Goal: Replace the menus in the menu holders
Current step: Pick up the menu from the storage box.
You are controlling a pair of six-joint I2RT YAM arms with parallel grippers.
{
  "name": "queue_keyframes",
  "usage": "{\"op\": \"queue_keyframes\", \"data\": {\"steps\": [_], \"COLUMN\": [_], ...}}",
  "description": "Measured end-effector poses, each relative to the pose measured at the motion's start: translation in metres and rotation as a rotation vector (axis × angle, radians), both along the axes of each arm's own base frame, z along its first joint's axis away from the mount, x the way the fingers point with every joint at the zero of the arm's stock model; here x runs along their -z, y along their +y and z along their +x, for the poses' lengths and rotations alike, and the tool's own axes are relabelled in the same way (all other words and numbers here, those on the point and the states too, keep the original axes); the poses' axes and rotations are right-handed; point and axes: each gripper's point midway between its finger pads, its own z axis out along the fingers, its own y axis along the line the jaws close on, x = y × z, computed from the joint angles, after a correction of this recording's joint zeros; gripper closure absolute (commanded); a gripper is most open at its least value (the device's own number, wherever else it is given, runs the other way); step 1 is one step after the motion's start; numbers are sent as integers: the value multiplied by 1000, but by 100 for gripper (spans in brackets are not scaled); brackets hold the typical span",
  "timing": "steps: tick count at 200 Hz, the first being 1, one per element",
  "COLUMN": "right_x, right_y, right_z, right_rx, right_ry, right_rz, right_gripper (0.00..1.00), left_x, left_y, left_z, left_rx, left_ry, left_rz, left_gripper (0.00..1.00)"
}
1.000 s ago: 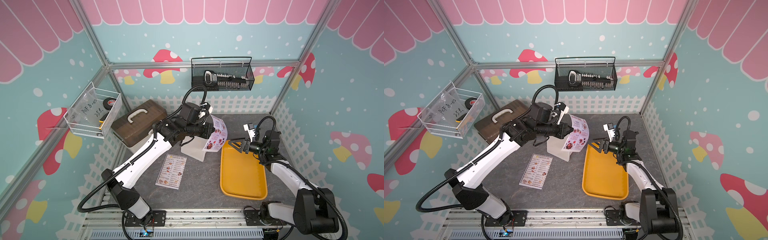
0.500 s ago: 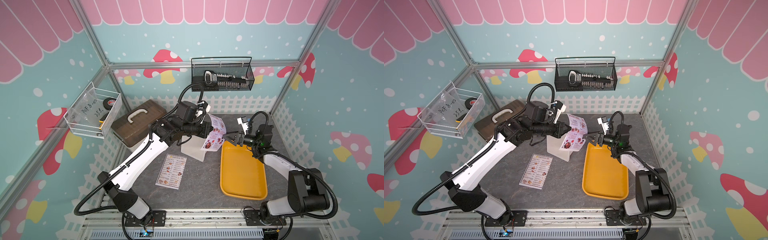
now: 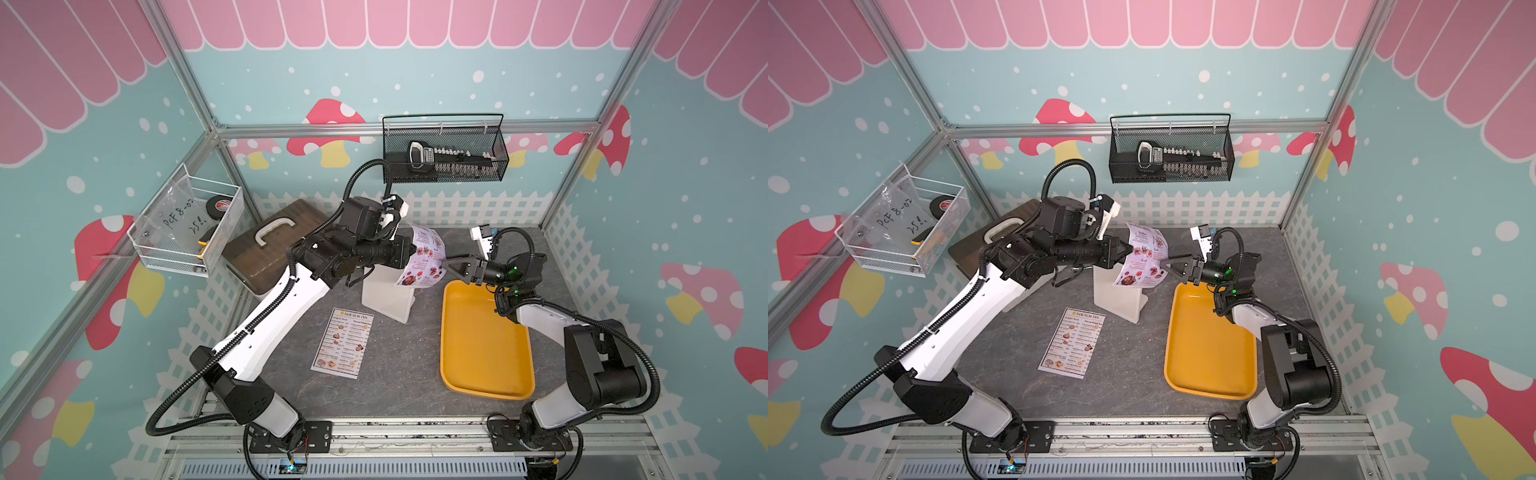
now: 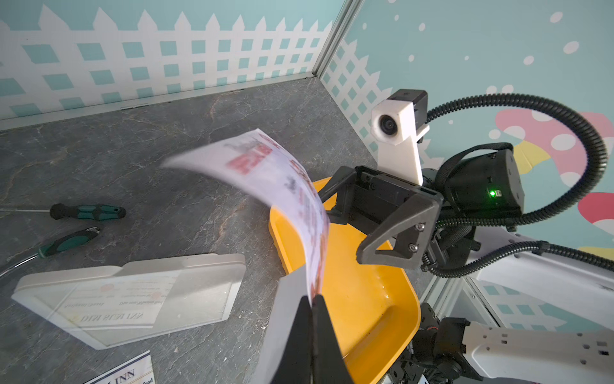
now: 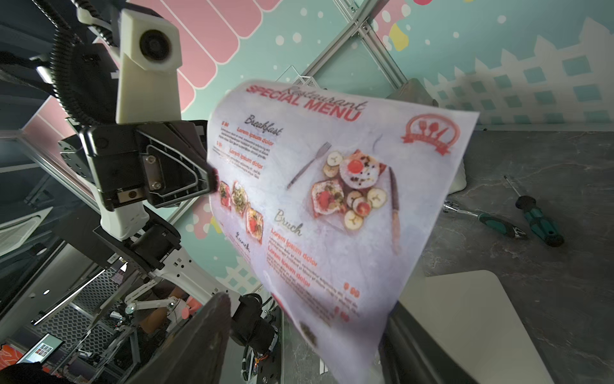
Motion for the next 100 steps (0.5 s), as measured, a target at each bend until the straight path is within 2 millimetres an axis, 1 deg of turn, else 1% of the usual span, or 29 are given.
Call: {"op": "queue_keyframes", "data": {"steps": [45, 70, 100], "right_x": [-11, -11, -9], "right_y": [0, 0, 0], "right_z": [-2, -2, -1], "right_rx": [-7, -7, -4], "right_ry": [-3, 5, 27], "right_rz": [15, 13, 10], "right_gripper": [39, 41, 47], "left_x": [10, 18, 24], "left_y": [11, 16, 19], "left_z": [7, 12, 15], "left_rx": [-28, -44, -52], "left_ry": [13, 23, 32], "left_rz": [5, 12, 18], "left_gripper": [100, 100, 100]}}
